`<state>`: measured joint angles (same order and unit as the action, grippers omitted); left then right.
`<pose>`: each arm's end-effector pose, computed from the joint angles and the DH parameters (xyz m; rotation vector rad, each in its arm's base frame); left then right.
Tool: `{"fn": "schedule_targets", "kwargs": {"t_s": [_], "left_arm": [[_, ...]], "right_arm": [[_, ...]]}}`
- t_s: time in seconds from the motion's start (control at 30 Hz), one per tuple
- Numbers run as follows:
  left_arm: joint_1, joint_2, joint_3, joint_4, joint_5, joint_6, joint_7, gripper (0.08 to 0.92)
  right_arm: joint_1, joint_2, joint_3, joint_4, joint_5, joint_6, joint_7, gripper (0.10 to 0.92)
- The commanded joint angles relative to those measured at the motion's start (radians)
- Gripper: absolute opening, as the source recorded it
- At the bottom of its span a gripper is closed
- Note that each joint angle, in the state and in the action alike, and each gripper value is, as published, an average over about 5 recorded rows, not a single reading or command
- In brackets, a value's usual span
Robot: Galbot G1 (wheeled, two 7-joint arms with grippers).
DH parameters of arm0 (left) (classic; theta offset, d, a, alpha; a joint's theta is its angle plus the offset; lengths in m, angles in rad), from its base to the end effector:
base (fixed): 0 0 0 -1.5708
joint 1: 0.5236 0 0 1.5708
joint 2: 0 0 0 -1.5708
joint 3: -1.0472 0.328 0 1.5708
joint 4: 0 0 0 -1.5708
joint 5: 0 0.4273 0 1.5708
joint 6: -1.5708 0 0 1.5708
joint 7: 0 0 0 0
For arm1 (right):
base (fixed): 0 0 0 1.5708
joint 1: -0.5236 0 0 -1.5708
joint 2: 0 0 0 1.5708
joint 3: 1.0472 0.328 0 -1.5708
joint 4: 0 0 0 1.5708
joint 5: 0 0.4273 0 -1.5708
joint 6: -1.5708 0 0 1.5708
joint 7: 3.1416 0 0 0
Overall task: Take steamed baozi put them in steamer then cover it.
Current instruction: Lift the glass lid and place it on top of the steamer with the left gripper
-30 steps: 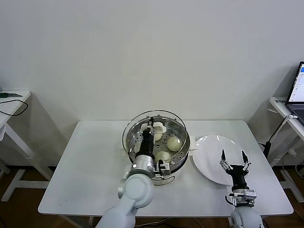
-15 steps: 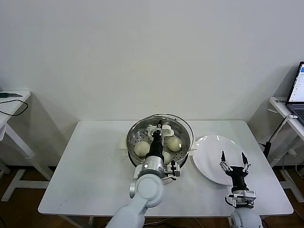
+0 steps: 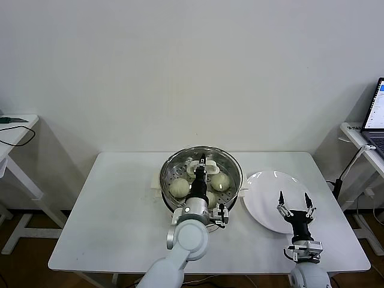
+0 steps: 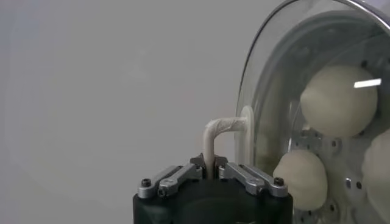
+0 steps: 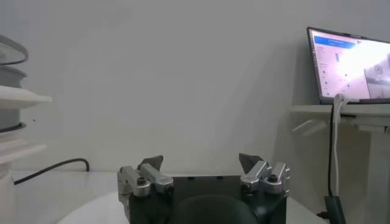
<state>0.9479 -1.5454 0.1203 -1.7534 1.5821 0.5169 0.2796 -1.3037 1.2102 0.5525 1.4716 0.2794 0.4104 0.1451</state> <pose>0.3598 -0.2458 -0.2222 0.1733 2.2036 2.1166 0.3243 -0.1422 -0.4388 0.2669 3.0516 -0.1368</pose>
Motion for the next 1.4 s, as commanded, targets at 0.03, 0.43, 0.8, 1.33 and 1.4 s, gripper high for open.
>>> {"fn": "schedule_targets", "kwargs": {"t_s": [0.03,0.43,0.8,1.33,1.4], "left_arm": [[0.0,-0.006,-0.002,0.024,0.028,-0.008,0.002,0.192],[0.0,-0.003,-0.008,0.032,0.036,-0.013,0.0,0.192],[0.003,0.001,-0.019,0.032,0.046,-0.022,0.011,0.192],[0.038,0.008,-0.019,-0.045,0.027,-0.012,0.009,0.397],[0.053,0.018,-0.017,-0.084,0.014,-0.007,0.009,0.457]], "right_arm": [[0.001,0.0,-0.002,0.001,-0.007,0.003,0.0,0.823],[0.0,0.005,-0.006,0.004,-0.017,0.007,-0.001,0.823],[-0.004,0.01,-0.007,0.006,-0.018,0.009,-0.001,0.823],[-0.006,0.013,-0.011,0.014,-0.019,0.006,-0.001,0.823],[-0.006,0.013,-0.011,0.017,-0.019,0.005,-0.001,0.823]]}}
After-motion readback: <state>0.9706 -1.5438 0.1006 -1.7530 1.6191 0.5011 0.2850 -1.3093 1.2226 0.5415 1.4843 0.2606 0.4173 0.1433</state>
